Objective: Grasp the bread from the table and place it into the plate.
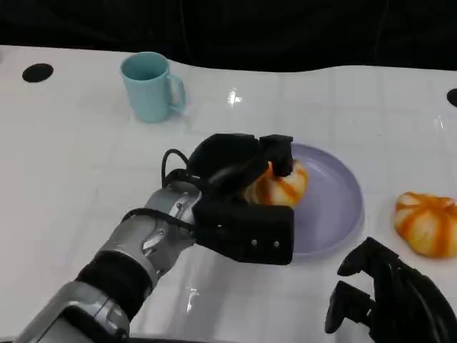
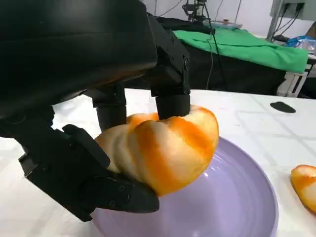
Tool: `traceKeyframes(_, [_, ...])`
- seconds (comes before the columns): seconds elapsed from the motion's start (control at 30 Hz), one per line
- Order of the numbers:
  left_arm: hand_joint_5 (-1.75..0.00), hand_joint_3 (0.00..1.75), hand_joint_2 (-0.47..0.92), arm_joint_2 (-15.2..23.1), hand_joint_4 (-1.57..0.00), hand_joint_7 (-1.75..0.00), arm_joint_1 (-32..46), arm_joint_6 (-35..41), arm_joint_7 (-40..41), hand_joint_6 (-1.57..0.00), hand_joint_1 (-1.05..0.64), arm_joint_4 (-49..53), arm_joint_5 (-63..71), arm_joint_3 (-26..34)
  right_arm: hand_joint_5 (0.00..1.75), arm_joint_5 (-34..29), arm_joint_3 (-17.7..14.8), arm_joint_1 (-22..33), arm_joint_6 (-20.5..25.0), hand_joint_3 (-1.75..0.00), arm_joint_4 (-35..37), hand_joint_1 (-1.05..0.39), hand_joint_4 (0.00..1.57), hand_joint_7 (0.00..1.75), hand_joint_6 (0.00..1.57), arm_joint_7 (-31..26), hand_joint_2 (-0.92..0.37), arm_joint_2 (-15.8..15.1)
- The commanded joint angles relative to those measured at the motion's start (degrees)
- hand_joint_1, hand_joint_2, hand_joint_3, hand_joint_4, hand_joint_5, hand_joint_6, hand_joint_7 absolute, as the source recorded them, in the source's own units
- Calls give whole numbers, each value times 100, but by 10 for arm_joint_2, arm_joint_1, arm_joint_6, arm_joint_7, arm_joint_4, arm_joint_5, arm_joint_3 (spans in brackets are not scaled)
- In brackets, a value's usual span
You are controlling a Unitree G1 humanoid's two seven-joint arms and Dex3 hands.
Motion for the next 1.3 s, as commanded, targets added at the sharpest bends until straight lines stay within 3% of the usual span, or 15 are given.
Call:
traceKeyframes(0.03, [-175, 32, 83, -9, -81, -135, -32, -20, -5, -69, -36, 36, -8, -6, 175, 9, -4, -4, -8, -54, 8, -55, 77, 175, 47, 9, -91, -2])
traceKeyframes(0.1, [-170, 32, 84, -11, -74, -138, -37, -29, -21, -71, -32, 48, -22, -2, 175, 10, -5, -4, -7, -53, 8, -54, 78, 174, 48, 8, -90, 0])
traceKeyframes(0.23, [-137, 37, 79, -13, -78, -115, -41, -49, -27, -73, -32, 65, -38, 2, 175, 9, -5, -4, -8, -53, 7, -54, 78, 174, 47, 10, -90, -1])
traceKeyframes(0.33, [-113, 33, 90, -10, -57, -74, -45, -55, -20, -45, -39, 74, -29, -8, 175, 7, -4, -4, -7, -53, 5, -54, 78, 175, 47, 8, -91, -1])
traceKeyframes(0.37, [-111, 33, 91, -9, -55, -69, -45, -62, -16, -42, -39, 78, -26, -11, 175, 7, -4, -4, -6, -53, 4, -54, 78, 175, 47, 7, -91, -1])
traceKeyframes(0.43, [-100, 36, 92, -7, -27, -51, -48, -65, -24, -22, -49, 82, -27, -13, 175, 12, -5, -4, -6, -53, 6, -53, 78, 175, 47, 10, -91, 0])
traceKeyframes(0.5, [-85, 42, 92, -6, -9, -42, -50, -55, -37, -11, -58, 80, -25, -16, 175, 8, -4, -4, -6, -53, 4, -54, 78, 175, 47, 7, -91, -1])
traceKeyframes(0.6, [-47, 54, 92, -2, -1, -32, -50, -40, -52, -2, -73, 66, -20, -22, 175, 2, -2, -3, -8, -53, 3, -54, 77, 175, 47, 6, -91, -3])
traceKeyframes(0.73, [-17, 63, 92, 3, 0, -24, -48, -24, -67, 0, -84, 47, -16, -26, 175, 11, -5, -4, -2, -52, 4, -54, 77, 175, 47, 7, -91, 0])
traceKeyframes(0.93, [-6, 67, 92, 8, 0, -22, -43, -15, -78, 0, -89, 29, -19, -25, 175, 7, -5, -5, -7, -52, 6, -54, 77, 175, 46, 8, -91, 0])
traceKeyframes(1.3, [-9, 64, 92, 22, -3, -24, -28, -21, -66, -2, -85, 14, -22, -21, 175, 11, -7, -7, -13, -51, 13, -54, 77, 175, 46, 11, -91, 0])
